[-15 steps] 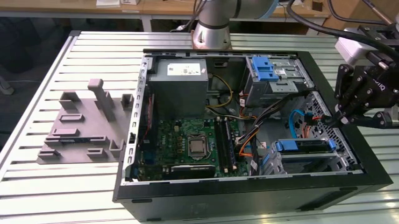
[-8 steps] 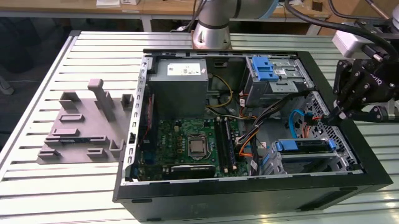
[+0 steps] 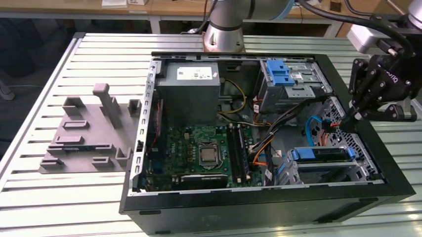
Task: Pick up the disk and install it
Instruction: 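Insert the first disk wire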
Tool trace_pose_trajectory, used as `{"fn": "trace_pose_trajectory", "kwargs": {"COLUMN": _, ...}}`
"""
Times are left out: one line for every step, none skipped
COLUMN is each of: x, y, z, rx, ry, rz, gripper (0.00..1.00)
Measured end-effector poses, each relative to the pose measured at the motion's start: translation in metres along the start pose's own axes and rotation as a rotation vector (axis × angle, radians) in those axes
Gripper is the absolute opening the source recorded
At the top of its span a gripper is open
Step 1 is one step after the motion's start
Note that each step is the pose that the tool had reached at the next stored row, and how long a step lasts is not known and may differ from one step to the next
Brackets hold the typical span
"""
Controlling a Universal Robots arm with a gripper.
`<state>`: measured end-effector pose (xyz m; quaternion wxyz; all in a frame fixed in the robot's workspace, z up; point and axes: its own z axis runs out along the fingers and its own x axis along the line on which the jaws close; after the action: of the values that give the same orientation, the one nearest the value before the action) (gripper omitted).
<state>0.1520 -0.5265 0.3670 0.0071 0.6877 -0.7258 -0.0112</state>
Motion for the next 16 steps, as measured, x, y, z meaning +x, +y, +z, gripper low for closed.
{"fn": "trace_pose_trajectory", "kwargs": {"x": 0.0, "y": -0.0002, "z": 0.0001, "rx": -0.003, "ry": 0.0008, "rz": 0.0, "gripper": 0.11}}
{"fn": "trace_pose_trajectory", "kwargs": {"x": 0.0, "y": -0.0005, "z": 0.0003, "rx": -0.0066, "ry": 0.0011, "rz": 0.0, "gripper": 0.11}}
{"fn": "trace_pose_trajectory", "kwargs": {"x": 0.0, "y": -0.0008, "z": 0.0005, "rx": -0.01, "ry": 0.0017, "rz": 0.0, "gripper": 0.11}}
{"fn": "trace_pose_trajectory", "kwargs": {"x": -0.0001, "y": -0.0009, "z": 0.0007, "rx": -0.0111, "ry": 0.0021, "rz": 0.0, "gripper": 0.11}}
{"fn": "trace_pose_trajectory", "kwargs": {"x": -0.0003, "y": -0.001, "z": 0.001, "rx": -0.0118, "ry": 0.0021, "rz": 0.001, "gripper": 0.11}}
{"fn": "trace_pose_trajectory", "kwargs": {"x": -0.0006, "y": -0.0011, "z": 0.0014, "rx": -0.012, "ry": 0.0019, "rz": 0.003, "gripper": 0.11}}
{"fn": "trace_pose_trajectory", "kwargs": {"x": -0.0009, "y": -0.0012, "z": 0.0017, "rx": -0.0122, "ry": 0.0019, "rz": 0.007, "gripper": 0.11}}
{"fn": "trace_pose_trajectory", "kwargs": {"x": -0.0012, "y": -0.0014, "z": 0.002, "rx": -0.0123, "ry": 0.0026, "rz": 0.012, "gripper": 0.11}}
{"fn": "trace_pose_trajectory", "kwargs": {"x": -0.0017, "y": -0.0015, "z": 0.0023, "rx": -0.0124, "ry": 0.0034, "rz": 0.017, "gripper": 0.11}}
{"fn": "trace_pose_trajectory", "kwargs": {"x": -0.0023, "y": -0.0018, "z": 0.0025, "rx": -0.0126, "ry": 0.0037, "rz": 0.021, "gripper": 0.11}}
{"fn": "trace_pose_trajectory", "kwargs": {"x": -0.0028, "y": -0.002, "z": 0.0028, "rx": -0.0134, "ry": 0.0037, "rz": 0.024, "gripper": 0.11}}
{"fn": "trace_pose_trajectory", "kwargs": {"x": -0.0034, "y": -0.0022, "z": 0.003, "rx": -0.0146, "ry": 0.0039, "rz": 0.026, "gripper": 0.11}}
{"fn": "trace_pose_trajectory", "kwargs": {"x": -0.0036, "y": -0.0024, "z": 0.0033, "rx": -0.0164, "ry": 0.0041, "rz": 0.028, "gripper": 0.11}}
{"fn": "trace_pose_trajectory", "kwargs": {"x": -0.0039, "y": -0.0026, "z": 0.0036, "rx": -0.0196, "ry": 0.0046, "rz": 0.029, "gripper": 0.11}}
{"fn": "trace_pose_trajectory", "kwargs": {"x": -0.0042, "y": -0.0029, "z": 0.0039, "rx": -0.0239, "ry": 0.0054, "rz": 0.031, "gripper": 0.17}}
{"fn": "trace_pose_trajectory", "kwargs": {"x": -0.0044, "y": -0.0031, "z": 0.0042, "rx": -0.029, "ry": 0.0066, "rz": 0.032, "gripper": 0.17}}
